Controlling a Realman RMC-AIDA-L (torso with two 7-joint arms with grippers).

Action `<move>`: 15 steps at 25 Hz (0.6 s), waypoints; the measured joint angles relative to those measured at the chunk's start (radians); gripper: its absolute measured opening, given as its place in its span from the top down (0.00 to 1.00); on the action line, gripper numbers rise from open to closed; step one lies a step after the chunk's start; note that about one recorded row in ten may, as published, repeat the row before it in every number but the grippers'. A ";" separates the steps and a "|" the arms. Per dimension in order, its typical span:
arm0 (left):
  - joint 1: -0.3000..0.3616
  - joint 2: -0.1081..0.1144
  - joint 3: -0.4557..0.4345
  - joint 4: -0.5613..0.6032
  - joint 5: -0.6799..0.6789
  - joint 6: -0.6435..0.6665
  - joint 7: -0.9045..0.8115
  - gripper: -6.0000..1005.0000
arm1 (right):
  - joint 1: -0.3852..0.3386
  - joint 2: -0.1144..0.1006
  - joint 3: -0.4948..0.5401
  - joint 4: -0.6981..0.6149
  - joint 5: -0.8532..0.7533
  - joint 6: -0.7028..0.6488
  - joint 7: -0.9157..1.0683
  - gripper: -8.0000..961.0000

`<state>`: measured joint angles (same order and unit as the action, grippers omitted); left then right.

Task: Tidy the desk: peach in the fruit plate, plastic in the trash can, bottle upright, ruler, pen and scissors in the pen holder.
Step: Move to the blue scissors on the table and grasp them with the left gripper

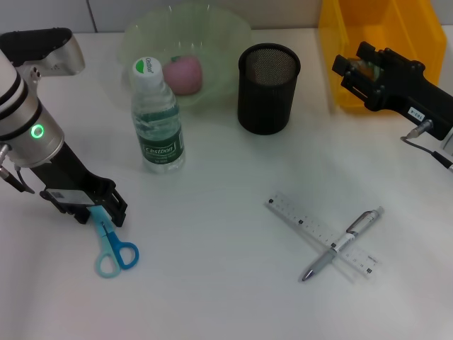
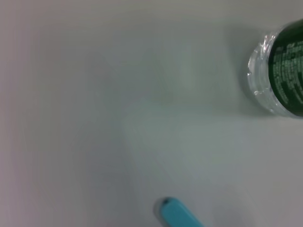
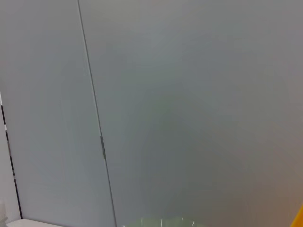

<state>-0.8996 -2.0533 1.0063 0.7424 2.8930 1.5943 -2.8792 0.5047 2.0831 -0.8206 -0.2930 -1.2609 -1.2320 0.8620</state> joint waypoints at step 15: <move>-0.027 -0.007 0.060 0.006 -0.001 0.001 0.000 0.50 | 0.007 0.000 0.000 0.005 0.000 0.011 0.000 0.42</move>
<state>-0.9264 -2.0607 1.0661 0.7482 2.8916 1.5952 -2.8792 0.5120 2.0831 -0.8206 -0.2882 -1.2609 -1.2210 0.8621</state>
